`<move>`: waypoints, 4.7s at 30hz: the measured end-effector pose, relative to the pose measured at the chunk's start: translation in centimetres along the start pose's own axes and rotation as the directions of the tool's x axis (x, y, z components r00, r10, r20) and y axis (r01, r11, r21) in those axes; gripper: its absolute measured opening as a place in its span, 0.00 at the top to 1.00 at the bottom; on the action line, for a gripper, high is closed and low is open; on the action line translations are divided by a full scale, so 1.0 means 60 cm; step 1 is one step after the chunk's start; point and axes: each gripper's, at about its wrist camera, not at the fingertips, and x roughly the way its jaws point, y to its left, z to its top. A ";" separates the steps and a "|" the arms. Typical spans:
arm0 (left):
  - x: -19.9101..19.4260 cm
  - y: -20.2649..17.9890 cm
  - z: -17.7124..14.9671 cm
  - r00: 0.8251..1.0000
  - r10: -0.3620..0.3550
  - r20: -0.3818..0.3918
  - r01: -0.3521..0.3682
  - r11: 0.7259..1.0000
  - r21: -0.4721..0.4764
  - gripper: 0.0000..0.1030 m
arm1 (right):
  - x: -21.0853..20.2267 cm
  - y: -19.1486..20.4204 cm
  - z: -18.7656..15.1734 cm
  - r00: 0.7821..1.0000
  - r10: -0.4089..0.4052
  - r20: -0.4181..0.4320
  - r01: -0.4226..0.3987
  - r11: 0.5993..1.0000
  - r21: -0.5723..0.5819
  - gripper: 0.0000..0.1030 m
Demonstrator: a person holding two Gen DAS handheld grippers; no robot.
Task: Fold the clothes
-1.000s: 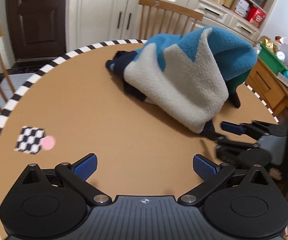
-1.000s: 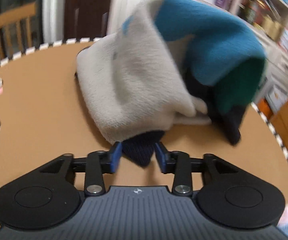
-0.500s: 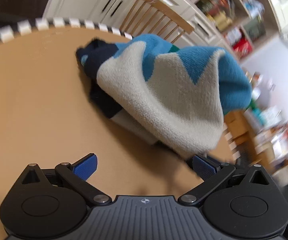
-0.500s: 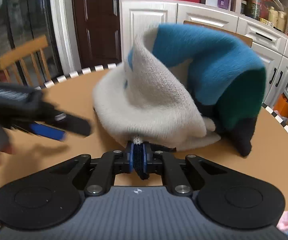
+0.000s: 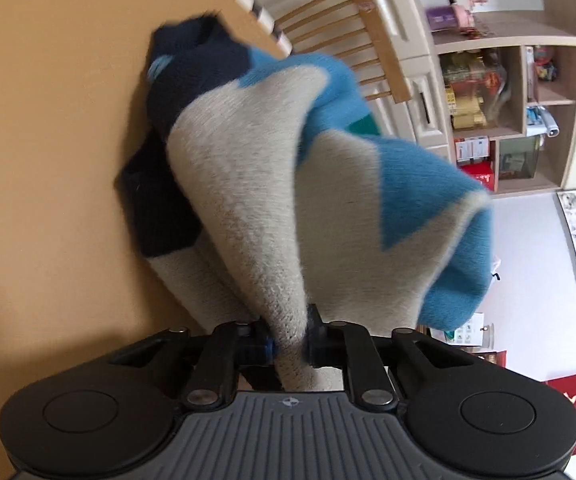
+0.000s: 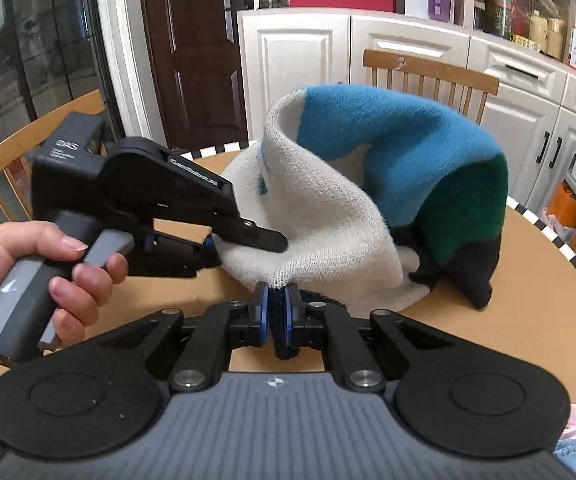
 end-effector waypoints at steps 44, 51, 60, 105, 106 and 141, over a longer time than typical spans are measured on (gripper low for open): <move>-0.265 -0.289 -0.016 0.985 -0.058 0.162 0.010 0.959 0.283 0.91 | -0.057 0.124 0.020 0.915 -0.295 0.276 0.404 0.645 -0.649 0.91; -0.323 -0.265 -0.051 0.993 -0.036 0.109 -0.003 0.939 0.343 0.74 | -0.243 0.056 0.187 0.939 -0.148 0.312 0.278 0.860 -0.428 0.91; -0.390 -0.228 -0.189 0.980 -0.049 0.192 -0.059 0.853 0.519 0.27 | -0.384 0.015 0.280 0.912 -0.068 0.405 0.222 0.911 -0.348 1.00; -0.391 -0.011 -0.357 0.948 0.288 0.134 -0.317 0.863 0.394 0.23 | -0.060 0.146 -0.229 0.932 0.093 -0.351 -0.266 0.831 -0.488 0.89; -0.393 -0.010 -0.357 0.947 0.291 0.138 -0.322 0.859 0.397 0.22 | -0.074 0.136 -0.215 0.934 0.127 -0.332 -0.273 0.856 -0.439 0.89; -0.206 -0.167 -0.357 0.798 0.148 0.584 -0.591 0.382 0.711 0.91 | -0.226 -0.016 0.116 0.987 0.130 -0.092 -0.139 0.985 -0.102 0.90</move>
